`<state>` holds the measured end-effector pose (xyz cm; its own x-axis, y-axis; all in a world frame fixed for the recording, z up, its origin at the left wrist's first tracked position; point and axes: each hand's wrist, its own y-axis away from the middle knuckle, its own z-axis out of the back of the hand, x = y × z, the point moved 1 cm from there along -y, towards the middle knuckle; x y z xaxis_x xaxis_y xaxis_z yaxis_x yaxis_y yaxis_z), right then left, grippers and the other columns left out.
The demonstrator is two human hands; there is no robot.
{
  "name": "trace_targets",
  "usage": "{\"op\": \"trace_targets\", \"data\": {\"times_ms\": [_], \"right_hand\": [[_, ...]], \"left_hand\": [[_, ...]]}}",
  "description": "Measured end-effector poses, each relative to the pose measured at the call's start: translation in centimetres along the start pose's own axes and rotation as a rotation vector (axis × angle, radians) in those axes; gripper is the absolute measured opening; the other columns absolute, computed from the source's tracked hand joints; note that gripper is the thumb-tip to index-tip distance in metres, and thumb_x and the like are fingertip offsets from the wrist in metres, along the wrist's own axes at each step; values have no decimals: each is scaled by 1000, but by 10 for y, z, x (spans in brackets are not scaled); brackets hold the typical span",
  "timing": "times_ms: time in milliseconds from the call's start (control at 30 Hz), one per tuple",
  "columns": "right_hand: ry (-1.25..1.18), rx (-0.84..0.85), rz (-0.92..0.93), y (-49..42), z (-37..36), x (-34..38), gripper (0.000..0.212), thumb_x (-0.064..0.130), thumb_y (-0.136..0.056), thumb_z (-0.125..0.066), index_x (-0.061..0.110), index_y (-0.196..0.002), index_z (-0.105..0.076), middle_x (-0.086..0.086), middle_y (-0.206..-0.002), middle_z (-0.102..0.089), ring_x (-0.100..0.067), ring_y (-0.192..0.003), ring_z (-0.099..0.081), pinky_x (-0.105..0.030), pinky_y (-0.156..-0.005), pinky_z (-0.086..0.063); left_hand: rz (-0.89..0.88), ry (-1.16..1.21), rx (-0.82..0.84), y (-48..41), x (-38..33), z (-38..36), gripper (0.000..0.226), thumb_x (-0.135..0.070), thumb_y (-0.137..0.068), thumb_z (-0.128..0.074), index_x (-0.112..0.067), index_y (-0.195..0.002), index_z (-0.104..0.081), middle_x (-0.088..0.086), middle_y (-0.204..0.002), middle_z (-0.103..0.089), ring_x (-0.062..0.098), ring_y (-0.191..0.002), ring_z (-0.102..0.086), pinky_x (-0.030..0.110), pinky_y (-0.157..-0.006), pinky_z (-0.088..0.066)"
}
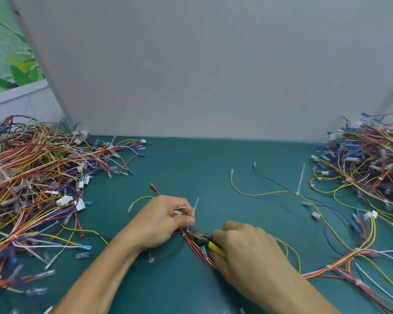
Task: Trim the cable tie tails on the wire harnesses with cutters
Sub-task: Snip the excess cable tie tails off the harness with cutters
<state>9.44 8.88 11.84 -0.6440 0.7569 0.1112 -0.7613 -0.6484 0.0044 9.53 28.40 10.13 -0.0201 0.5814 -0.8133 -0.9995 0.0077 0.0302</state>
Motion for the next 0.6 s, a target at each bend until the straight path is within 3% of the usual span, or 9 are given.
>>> {"op": "trace_targets", "data": {"times_ms": [167,300,433,600], "right_hand": [[57,18,23,0,-3,2,27,42,-98,-34,21,-100,-50,-2,-102,-51,-35,-90,-53,-36,-54,-22],[54,45,27,0,-2,6,26,39,-99,-34,20,-104,-51,-5,-97,-46,-35,-76,-38,-32,-47,-13],[6,32,-23,4,8,-1,23,44,-94,-38,23,-90,-46,1,-87,-36,-34,-80,-44,-35,-58,-28],[144,-97,-242,19,45,-58,23,49,-85,-45,27,-89,-45,7,-91,-48,-22,-96,-57,-31,-64,-37]], "left_hand": [[-19,45,19,-1,2,2,11,-17,-83,-68,-21,-73,-65,-5,-58,-56,10,-56,-44,25,-58,-35],[-23,69,-27,-3,4,6,15,-16,-86,-67,-22,-73,-64,-6,-59,-51,10,-58,-40,24,-57,-32],[6,198,-114,-5,4,9,20,-20,-88,-60,-18,-69,-54,-8,-58,-43,9,-56,-34,23,-54,-28],[125,522,-256,-9,-1,14,38,-7,-95,-38,-23,-60,-40,-6,-53,-28,11,-47,-19,20,-42,-18]]}}
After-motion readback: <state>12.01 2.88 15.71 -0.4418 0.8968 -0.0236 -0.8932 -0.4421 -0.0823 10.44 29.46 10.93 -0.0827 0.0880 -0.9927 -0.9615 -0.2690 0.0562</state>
